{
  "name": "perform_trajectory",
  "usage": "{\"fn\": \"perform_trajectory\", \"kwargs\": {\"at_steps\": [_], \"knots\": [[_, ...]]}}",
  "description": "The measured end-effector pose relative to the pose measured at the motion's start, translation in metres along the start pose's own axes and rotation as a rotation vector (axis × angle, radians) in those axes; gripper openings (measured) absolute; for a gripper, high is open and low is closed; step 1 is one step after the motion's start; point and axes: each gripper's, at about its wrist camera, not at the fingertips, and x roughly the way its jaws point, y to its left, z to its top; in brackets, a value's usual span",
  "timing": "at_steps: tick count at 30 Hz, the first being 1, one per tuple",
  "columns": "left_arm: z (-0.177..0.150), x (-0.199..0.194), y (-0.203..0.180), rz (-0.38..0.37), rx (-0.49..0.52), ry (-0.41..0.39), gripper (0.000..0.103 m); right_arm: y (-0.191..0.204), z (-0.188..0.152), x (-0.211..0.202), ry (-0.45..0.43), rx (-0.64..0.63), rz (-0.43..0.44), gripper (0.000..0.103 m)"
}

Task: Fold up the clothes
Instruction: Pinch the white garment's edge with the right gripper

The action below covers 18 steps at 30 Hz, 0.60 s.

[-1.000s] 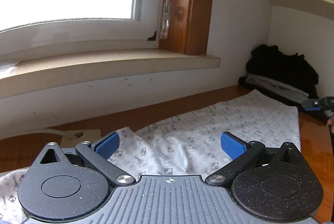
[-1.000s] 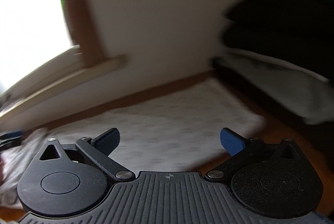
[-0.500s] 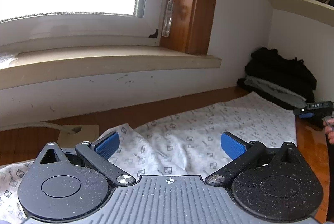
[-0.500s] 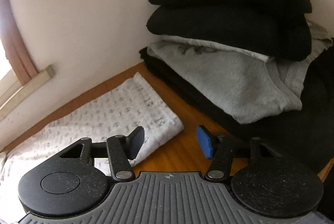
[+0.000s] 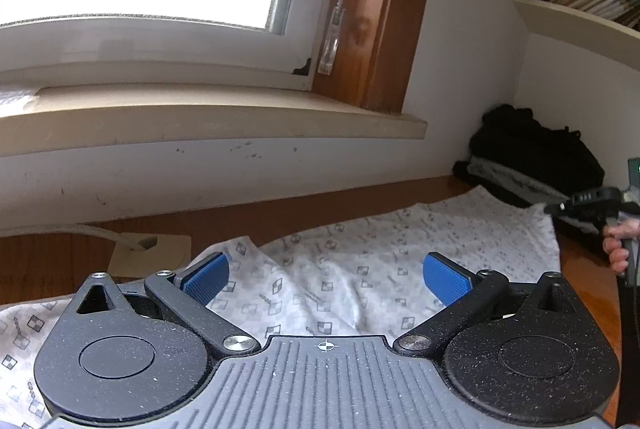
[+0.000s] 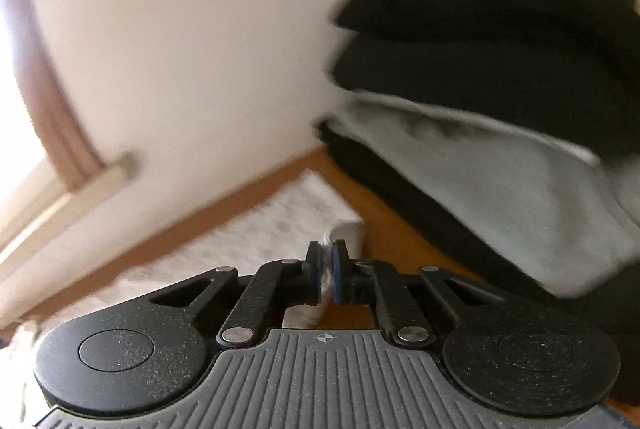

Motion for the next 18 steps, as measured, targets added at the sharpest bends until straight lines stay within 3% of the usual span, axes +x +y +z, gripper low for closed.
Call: {"fn": "perform_trajectory", "kwargs": {"at_steps": [7, 13, 14, 18], "knots": [[0.0, 0.0, 0.002, -0.007, -0.015, 0.003, 0.103, 0.126, 0.017, 0.005, -0.028, -0.207, 0.218, 0.006], [0.0, 0.0, 0.004, -0.007, -0.03, 0.0, 0.103, 0.226, -0.039, -0.013, 0.113, -0.375, 0.517, 0.006], [0.0, 0.0, 0.004, -0.006, -0.029, 0.0, 0.103, 0.234, -0.053, -0.016, 0.146, -0.407, 0.543, 0.006], [0.0, 0.0, 0.005, -0.003, -0.035, 0.004, 0.103, 0.235, -0.091, -0.011, 0.234, -0.491, 0.514, 0.006]]}}
